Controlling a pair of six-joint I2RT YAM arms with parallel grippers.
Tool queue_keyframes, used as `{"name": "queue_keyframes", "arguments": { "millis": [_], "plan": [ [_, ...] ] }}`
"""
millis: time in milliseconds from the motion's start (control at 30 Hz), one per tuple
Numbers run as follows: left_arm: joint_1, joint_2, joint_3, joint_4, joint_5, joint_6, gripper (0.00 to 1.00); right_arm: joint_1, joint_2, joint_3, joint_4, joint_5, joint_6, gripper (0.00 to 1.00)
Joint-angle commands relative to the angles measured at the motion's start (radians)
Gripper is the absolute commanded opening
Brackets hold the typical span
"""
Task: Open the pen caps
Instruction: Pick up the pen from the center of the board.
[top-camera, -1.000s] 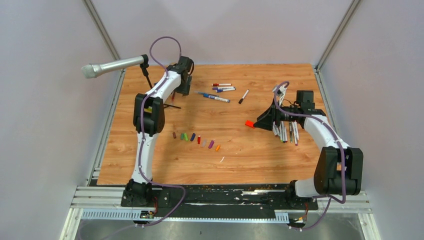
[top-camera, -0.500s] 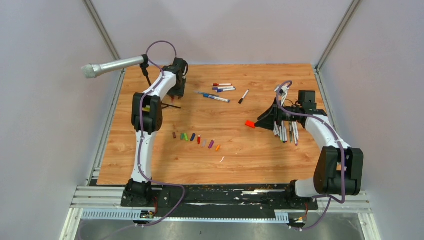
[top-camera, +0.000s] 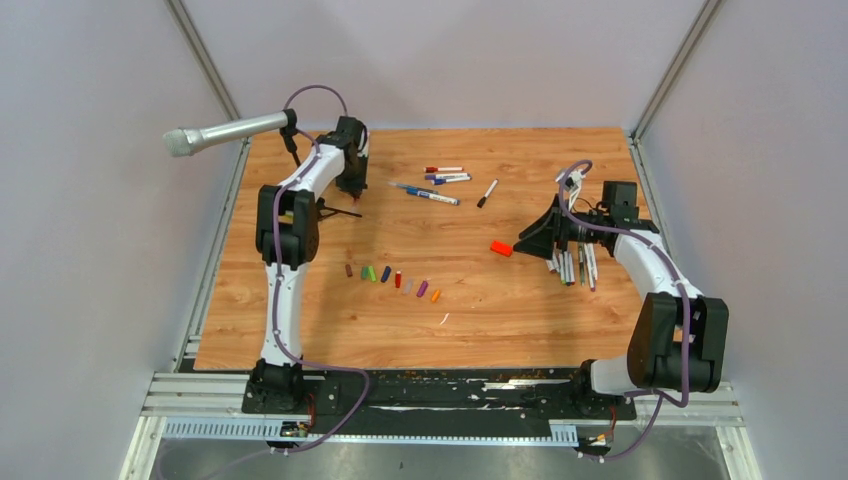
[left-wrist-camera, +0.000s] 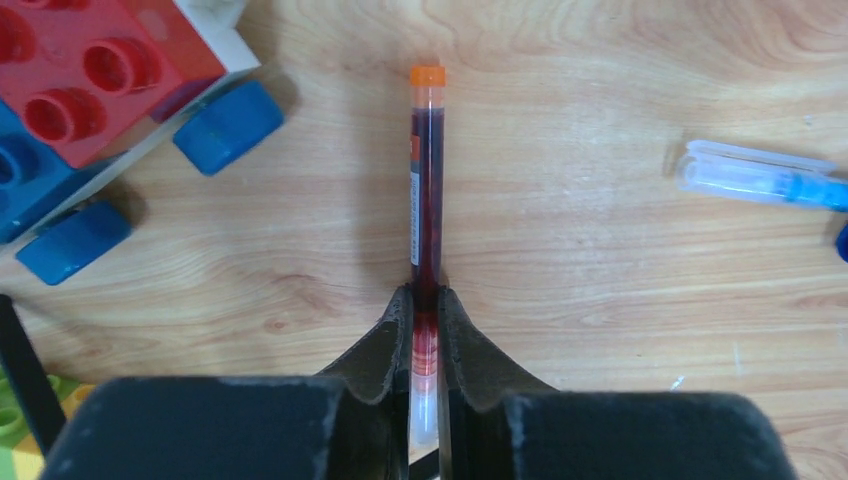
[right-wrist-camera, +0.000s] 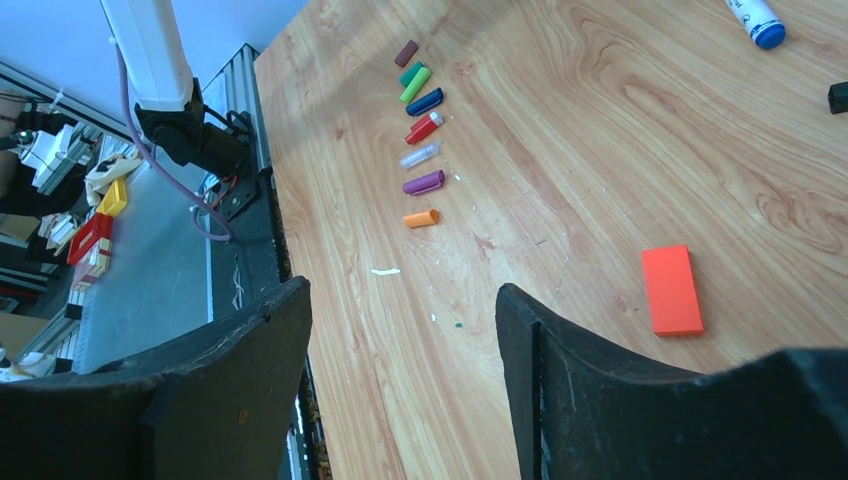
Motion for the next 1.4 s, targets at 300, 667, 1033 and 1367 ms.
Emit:
{"name": "queue_keyframes", "arguments": {
  "millis": [300,667,1033,1367],
  "plan": [
    [-0.078,-0.195,-0.292,0.232,0.172,-0.036,0.0,-0.028,-0.04,0.016,0.051,-0.074,0.011,0.68],
    [-0.108,-0.404,-0.528,0.402,0.315,-0.094,0.0,-0.028,-0.03,-0.001,0.095,-0.085,0.049,0.68],
    [-0.169,-0.571,-0.722,0.578,0.467,-0.229,0.0,0.063,0.026,-0.055,0.25,0.001,0.196,0.67],
    [-0.316,-0.777,-1.05,1.123,0.569,-0.52,0.0,0.182,0.02,-0.124,0.563,0.078,0.564,0.73]
  ]
}}
